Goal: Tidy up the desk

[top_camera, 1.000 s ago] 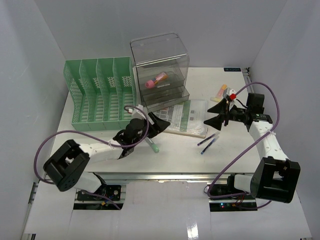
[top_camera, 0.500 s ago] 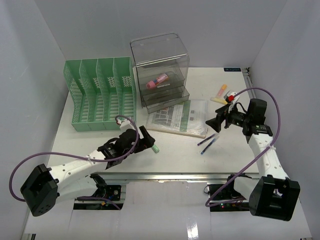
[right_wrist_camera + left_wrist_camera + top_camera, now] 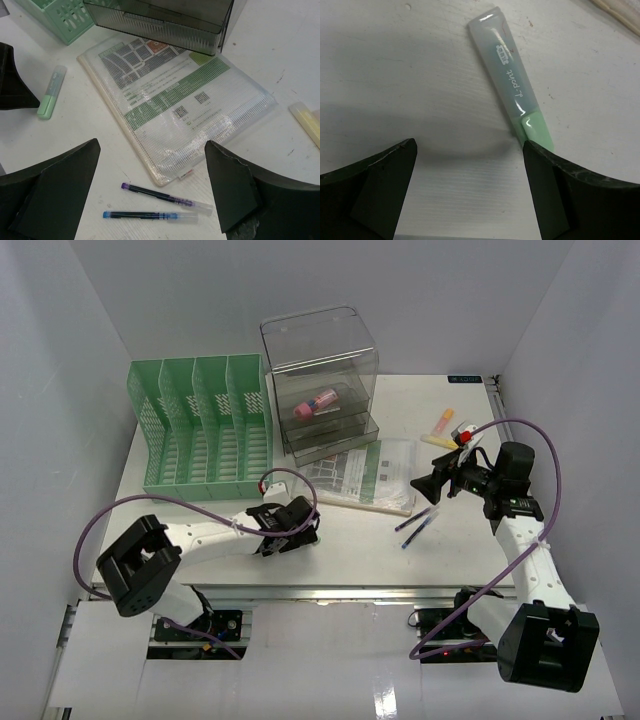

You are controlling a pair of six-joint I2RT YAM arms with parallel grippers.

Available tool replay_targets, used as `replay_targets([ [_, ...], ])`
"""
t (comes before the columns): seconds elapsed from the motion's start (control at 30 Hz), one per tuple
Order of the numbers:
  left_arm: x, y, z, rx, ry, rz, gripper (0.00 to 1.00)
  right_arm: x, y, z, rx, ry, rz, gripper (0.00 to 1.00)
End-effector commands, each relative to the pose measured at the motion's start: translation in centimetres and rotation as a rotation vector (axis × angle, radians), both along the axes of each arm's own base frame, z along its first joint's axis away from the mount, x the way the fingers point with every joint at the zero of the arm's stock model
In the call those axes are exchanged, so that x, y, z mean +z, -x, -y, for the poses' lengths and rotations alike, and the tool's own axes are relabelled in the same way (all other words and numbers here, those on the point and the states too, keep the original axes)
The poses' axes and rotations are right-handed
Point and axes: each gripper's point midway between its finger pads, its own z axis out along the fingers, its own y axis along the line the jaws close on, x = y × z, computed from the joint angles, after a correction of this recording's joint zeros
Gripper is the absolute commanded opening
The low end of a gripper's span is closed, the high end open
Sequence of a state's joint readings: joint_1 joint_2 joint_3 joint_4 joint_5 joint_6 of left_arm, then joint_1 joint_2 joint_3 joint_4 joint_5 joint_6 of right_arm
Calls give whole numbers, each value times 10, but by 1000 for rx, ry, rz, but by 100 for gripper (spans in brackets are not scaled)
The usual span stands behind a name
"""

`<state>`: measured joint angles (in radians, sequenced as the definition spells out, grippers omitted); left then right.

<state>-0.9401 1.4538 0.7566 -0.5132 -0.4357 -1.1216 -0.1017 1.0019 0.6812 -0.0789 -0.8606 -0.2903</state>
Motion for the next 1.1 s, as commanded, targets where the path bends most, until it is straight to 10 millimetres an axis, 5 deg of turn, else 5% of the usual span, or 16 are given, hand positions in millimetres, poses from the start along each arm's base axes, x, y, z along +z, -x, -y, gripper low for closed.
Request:
replay_targets([
  [0.0,17,-9,14,44,31,44,98,7,1,-4,25,-12,30,91],
  [0.4,7,-24,50,158,96,-11,90,8,7,-7,49,-15,37,91],
  [0.7,-14,-25,46,272,29,-109,79,10,9,-8,56,-17,40,91],
  [1.03,-49,2,29,238,-67,-237,41,13,10,-7,58,-14,54,91],
  [1.07,-49,4,26,221,-79,-237,30,13,11,-7,60,-17,54,91],
])
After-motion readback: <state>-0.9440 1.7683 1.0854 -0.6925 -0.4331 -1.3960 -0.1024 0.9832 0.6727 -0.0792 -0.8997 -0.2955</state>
